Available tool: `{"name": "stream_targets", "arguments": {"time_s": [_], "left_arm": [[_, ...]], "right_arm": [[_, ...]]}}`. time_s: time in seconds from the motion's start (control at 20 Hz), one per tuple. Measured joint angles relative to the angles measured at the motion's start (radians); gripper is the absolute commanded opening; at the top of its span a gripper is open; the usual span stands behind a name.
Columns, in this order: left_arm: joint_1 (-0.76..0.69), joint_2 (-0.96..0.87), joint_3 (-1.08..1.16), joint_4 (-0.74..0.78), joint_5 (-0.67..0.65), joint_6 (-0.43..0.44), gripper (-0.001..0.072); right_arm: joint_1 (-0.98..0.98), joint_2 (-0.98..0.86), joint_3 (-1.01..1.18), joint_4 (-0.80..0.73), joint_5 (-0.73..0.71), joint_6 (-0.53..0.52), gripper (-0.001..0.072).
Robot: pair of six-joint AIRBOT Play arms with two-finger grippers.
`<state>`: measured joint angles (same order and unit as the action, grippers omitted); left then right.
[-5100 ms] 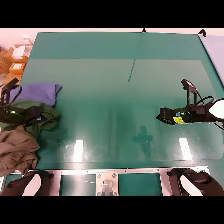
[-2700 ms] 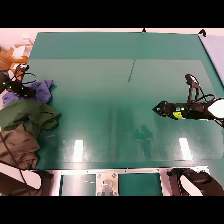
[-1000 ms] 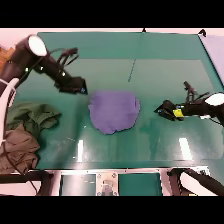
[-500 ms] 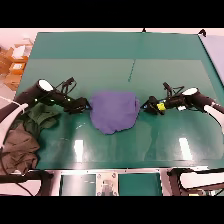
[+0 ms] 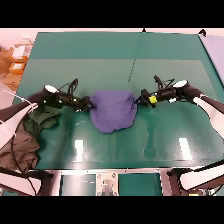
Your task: Fold the shirts.
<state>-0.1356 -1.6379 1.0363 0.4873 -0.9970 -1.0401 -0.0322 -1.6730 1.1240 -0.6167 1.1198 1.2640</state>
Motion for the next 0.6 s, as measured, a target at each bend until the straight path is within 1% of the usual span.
{"name": "stream_targets", "arguments": {"time_s": [0.2, 0.4, 0.6], "left_arm": [[0.014, 0.094, 0.198, -0.006, -0.115, 0.006, 0.0025], [0.020, 0.271, 0.492, 0.044, -0.183, -0.053, 0.0026], [0.022, 0.441, 0.780, 0.125, -0.216, -0.119, 0.0027]], "right_arm": [[-0.041, 0.101, 0.174, 0.013, 0.103, -0.008, 0.0012], [-0.101, 0.315, 0.398, 0.021, 0.173, 0.006, 0.0012], [-0.129, 0.559, 0.564, 0.018, 0.187, 0.008, 0.0012]]}}
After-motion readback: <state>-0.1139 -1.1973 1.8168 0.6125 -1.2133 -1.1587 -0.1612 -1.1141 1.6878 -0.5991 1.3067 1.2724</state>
